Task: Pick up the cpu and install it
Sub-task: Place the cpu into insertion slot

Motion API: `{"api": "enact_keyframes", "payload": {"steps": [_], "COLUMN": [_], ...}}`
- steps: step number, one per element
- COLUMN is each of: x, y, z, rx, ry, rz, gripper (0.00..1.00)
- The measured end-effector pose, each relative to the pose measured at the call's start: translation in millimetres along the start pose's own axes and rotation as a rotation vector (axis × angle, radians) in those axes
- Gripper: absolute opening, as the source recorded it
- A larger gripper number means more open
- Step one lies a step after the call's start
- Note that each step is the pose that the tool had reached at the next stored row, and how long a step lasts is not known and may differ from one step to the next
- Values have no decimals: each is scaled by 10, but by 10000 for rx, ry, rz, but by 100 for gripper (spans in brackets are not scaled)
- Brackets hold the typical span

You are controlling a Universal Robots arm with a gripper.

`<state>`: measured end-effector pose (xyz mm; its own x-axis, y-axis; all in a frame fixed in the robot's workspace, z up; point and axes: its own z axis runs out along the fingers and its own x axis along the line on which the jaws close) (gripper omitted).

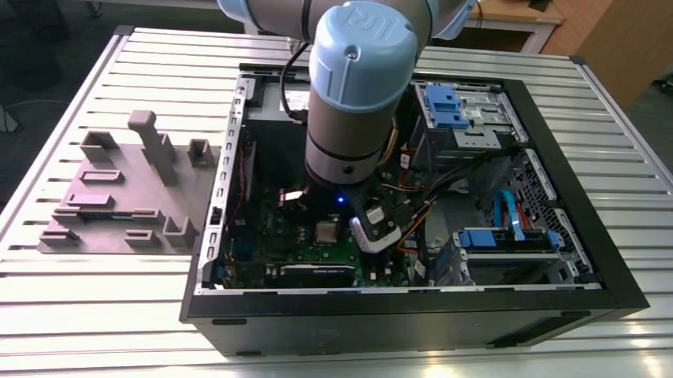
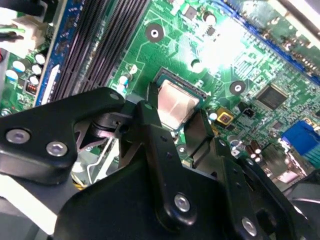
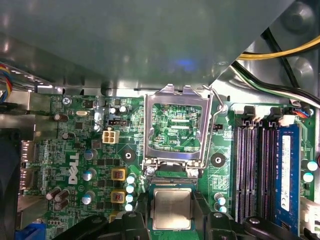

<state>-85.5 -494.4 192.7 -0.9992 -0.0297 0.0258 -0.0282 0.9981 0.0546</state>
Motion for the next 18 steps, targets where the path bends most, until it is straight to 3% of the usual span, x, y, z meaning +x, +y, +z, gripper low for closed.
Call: {"api": "enact_keyframes", "payload": {"steps": [5, 10, 13, 18], "x": [29, 56, 57, 58], "y": [0, 1, 1, 0], "z": [2, 10, 12, 21], "rx": [6, 8, 8, 10], "ry": [-202, -257, -322, -352], "rz": [-32, -70, -97, -107], "gripper": [45, 45, 45, 45]}}
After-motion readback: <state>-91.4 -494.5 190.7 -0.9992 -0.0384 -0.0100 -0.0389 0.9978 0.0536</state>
